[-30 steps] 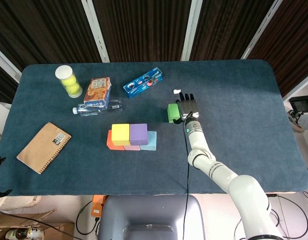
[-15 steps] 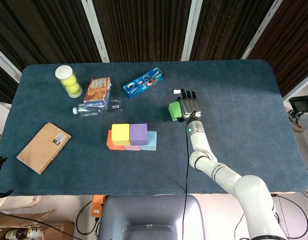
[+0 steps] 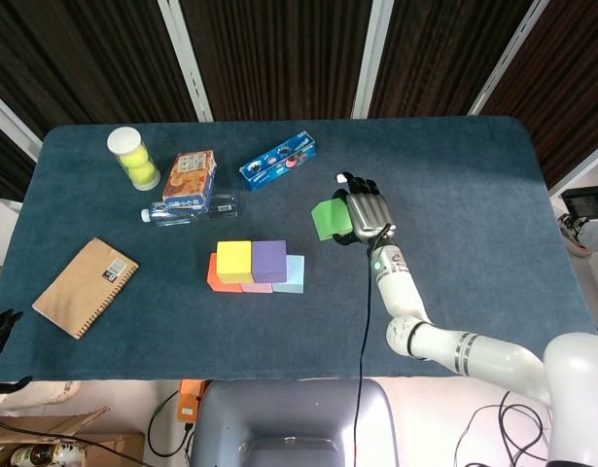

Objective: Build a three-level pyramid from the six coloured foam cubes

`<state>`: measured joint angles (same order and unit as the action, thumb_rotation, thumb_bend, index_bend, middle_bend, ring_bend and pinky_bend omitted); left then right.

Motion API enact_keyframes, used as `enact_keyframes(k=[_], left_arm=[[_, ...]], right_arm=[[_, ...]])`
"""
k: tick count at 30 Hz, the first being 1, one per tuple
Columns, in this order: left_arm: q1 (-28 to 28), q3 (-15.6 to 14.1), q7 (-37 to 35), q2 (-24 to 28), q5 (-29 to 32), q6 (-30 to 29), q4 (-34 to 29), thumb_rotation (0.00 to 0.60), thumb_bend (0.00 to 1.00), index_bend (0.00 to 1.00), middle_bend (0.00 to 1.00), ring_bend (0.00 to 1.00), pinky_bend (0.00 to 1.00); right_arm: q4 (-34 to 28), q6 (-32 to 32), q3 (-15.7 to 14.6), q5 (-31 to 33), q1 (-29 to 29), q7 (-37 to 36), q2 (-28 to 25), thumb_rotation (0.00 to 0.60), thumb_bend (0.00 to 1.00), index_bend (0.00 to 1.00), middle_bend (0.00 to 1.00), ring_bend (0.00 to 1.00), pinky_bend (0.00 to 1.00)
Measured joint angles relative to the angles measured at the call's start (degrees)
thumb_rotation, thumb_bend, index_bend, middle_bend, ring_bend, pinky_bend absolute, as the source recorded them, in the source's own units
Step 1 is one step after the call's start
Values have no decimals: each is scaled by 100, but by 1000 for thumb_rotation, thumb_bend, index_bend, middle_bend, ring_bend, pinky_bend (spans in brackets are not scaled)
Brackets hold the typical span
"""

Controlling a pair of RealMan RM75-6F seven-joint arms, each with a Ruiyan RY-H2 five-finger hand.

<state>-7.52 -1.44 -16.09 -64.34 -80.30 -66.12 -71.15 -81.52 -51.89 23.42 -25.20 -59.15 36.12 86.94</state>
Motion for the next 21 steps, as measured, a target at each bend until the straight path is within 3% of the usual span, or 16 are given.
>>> enact_keyframes(k=[7,10,15,21], left_arm=[[124,-60,49,-23,-121,-248,-70,600,171,67,17,0,96],[153,-76,-11,-51,-141,-280,-22,600,171,67,17,0,96],[196,-101,-191,-99,-174,-317,118,600,171,67,17,0,97],[256,-133,-482,-182,-248,-396,360,600,175,67,17,0,96]], right_arm=[[-2618,-1254,386,875,148,308,-1154,600,232,630,0,0,0],[-3313,-1858,631,1469,92,440,-1501,600,231,639,1,0,0],[-3606,-2355,1024,2425,-266,562,-1615,600,231,641,6,0,0],[-3322,-2918,1300,3145,-1032,670,-1059,600,232,637,7,0,0]])
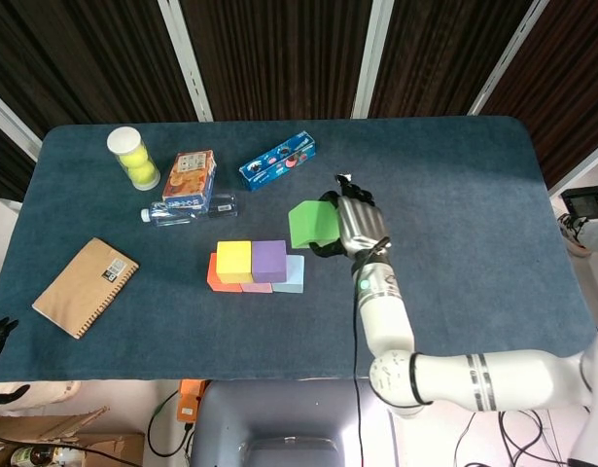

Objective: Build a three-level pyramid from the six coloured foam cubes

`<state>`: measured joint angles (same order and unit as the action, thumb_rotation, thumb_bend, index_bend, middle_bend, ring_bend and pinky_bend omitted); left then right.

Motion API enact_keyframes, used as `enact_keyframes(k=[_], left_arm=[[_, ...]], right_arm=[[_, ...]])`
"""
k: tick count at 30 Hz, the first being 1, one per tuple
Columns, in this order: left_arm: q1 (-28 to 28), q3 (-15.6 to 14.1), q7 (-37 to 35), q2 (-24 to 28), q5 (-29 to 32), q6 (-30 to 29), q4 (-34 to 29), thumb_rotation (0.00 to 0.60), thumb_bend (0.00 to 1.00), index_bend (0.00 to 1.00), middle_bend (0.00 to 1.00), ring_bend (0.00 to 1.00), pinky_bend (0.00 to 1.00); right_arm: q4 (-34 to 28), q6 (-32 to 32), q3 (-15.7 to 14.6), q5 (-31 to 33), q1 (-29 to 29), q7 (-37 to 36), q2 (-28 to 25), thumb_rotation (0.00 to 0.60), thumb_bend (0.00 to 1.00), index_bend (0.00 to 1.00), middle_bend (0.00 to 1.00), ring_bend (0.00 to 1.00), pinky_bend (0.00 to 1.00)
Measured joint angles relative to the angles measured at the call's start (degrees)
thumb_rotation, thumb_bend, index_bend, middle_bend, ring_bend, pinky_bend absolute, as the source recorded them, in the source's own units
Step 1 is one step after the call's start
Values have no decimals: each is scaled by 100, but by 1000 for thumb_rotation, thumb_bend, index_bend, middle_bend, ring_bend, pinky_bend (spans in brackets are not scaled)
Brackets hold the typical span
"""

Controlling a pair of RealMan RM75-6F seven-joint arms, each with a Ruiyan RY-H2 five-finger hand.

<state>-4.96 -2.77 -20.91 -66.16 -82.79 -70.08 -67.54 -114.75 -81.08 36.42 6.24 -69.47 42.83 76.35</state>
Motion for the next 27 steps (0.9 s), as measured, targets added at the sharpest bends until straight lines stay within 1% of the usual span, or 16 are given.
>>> enact_keyframes(k=[5,11,14,20,27], left_arm=[[72,-12,-153,-31,-31,-95,131,600,176,67,17,0,96],[93,1,-280,-64,5,-62,238,600,176,67,17,0,96],[74,6,-330,-90,-2,-25,292,600,176,67,17,0,96],[36,14,-377,-115,-28,22,348,600,177,67,17,0,96],[22,21,-412,-150,-19,70,392,600,177,67,17,0,96]], right_arm=[[556,-196,93,236,-542,165,612,600,231,629,7,0,0],[1071,-351,170,416,-901,444,1032,600,231,626,7,0,0],[1181,-344,233,507,-967,544,1155,600,231,623,7,0,0],[1224,-296,371,665,-1035,726,1233,600,232,620,6,0,0],[1328,-293,398,721,-1123,915,1356,600,231,602,6,0,0]])
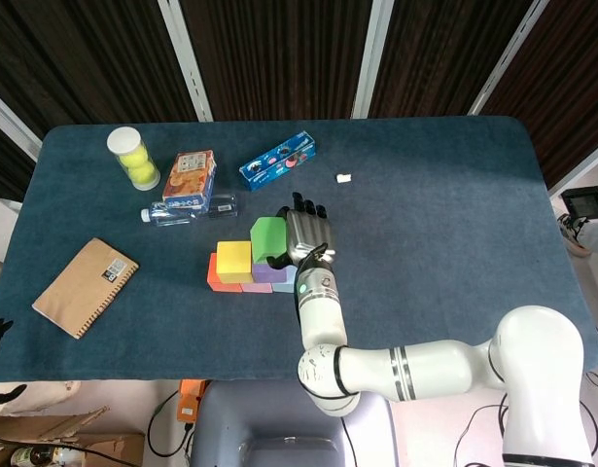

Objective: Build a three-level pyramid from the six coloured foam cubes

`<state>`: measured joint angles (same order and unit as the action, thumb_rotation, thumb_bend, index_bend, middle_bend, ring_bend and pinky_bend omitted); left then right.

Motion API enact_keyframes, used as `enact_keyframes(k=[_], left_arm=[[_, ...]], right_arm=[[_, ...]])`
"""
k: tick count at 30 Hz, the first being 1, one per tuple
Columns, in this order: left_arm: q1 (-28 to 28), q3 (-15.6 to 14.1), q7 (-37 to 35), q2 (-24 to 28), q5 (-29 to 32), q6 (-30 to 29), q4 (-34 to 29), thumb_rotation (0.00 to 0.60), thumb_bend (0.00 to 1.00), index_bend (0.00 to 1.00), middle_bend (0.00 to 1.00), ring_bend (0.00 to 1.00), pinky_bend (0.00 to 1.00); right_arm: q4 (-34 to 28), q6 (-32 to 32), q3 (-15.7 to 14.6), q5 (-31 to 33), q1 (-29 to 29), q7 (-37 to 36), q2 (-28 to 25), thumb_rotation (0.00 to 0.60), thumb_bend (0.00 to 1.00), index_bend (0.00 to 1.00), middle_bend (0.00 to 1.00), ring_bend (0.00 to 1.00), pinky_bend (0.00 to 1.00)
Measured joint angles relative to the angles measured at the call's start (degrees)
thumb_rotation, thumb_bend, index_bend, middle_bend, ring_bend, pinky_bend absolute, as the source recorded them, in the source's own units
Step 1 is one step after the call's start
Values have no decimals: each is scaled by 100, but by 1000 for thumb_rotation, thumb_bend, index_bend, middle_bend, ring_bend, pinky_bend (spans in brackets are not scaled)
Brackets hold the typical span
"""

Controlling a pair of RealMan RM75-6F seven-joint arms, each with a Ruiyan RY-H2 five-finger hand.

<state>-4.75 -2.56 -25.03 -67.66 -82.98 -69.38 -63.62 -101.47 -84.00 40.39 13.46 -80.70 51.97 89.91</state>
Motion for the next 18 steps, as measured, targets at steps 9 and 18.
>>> enact_keyframes(k=[9,18], left_arm=[[48,-5,-81,-19,2,-42,75,600,177,67,17,0,96],[67,-12,-179,-38,-25,-65,159,600,177,67,17,0,96]], right_arm=[[189,58,-29,-84,-31,54,201,600,231,588,6,0,0],[290,103,-50,-200,-14,50,328,600,231,579,7,0,0]])
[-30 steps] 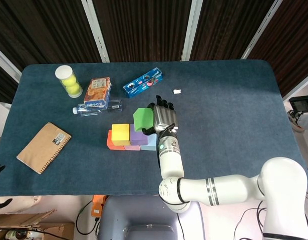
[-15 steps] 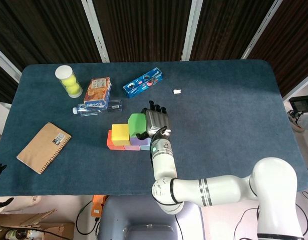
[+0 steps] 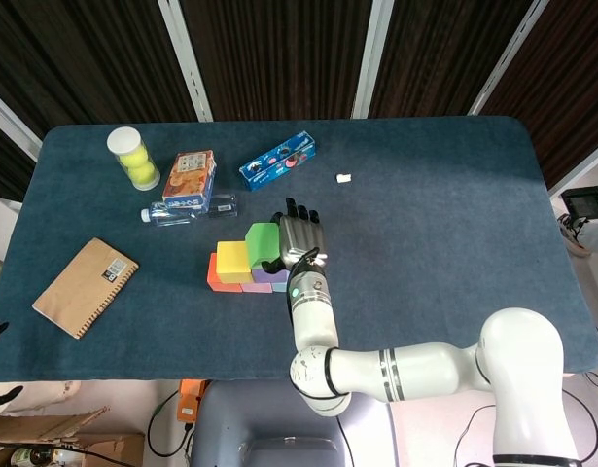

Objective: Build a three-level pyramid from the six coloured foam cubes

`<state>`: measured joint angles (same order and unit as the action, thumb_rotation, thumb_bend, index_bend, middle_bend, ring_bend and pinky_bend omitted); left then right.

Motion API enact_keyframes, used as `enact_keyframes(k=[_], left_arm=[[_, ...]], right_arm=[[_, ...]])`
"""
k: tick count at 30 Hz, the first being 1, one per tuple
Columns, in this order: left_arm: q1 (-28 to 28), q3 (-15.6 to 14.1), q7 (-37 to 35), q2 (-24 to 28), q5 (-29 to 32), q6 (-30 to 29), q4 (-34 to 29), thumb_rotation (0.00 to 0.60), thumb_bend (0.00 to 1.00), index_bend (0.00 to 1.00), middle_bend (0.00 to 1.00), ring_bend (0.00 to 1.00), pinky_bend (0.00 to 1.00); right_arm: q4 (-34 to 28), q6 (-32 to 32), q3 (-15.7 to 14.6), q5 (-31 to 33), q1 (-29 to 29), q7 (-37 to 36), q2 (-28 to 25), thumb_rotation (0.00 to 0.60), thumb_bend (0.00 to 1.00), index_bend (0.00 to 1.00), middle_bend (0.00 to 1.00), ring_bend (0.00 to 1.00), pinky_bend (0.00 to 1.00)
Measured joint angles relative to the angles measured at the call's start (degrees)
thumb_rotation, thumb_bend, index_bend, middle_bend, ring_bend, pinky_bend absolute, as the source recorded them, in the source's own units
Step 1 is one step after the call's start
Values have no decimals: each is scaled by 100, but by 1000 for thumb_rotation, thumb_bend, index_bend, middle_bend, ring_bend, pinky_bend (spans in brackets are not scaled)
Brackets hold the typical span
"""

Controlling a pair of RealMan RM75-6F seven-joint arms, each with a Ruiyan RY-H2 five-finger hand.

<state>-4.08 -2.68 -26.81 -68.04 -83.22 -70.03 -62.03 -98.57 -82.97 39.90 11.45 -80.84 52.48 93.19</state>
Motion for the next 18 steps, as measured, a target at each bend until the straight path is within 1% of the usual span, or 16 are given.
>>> enact_keyframes(k=[8,11,13,14,15,18], left_arm=[[32,-8,-145,-34,-9,-8,134,600,177,67,17,0,96],[41,-9,-173,-39,-11,-9,159,600,177,67,17,0,97],[47,-6,-185,-42,-2,-5,172,600,177,67,17,0,97],[50,-5,-187,-43,-1,-4,175,600,178,67,17,0,97],[51,-4,-187,-43,-2,-7,176,600,177,67,17,0,96],[48,-1,-188,-43,-12,-12,179,600,178,67,17,0,96]], right_arm=[[184,169,3,-81,-2,13,160,600,231,529,6,0,0],[225,244,6,-121,10,-8,203,600,232,423,5,0,0],[238,310,8,-151,26,-21,223,600,231,273,1,0,0],[238,339,9,-156,32,-21,228,600,232,243,0,0,0],[235,369,12,-156,40,-21,230,600,231,187,0,0,0],[229,454,22,-152,60,-6,233,600,231,99,0,0,0]])
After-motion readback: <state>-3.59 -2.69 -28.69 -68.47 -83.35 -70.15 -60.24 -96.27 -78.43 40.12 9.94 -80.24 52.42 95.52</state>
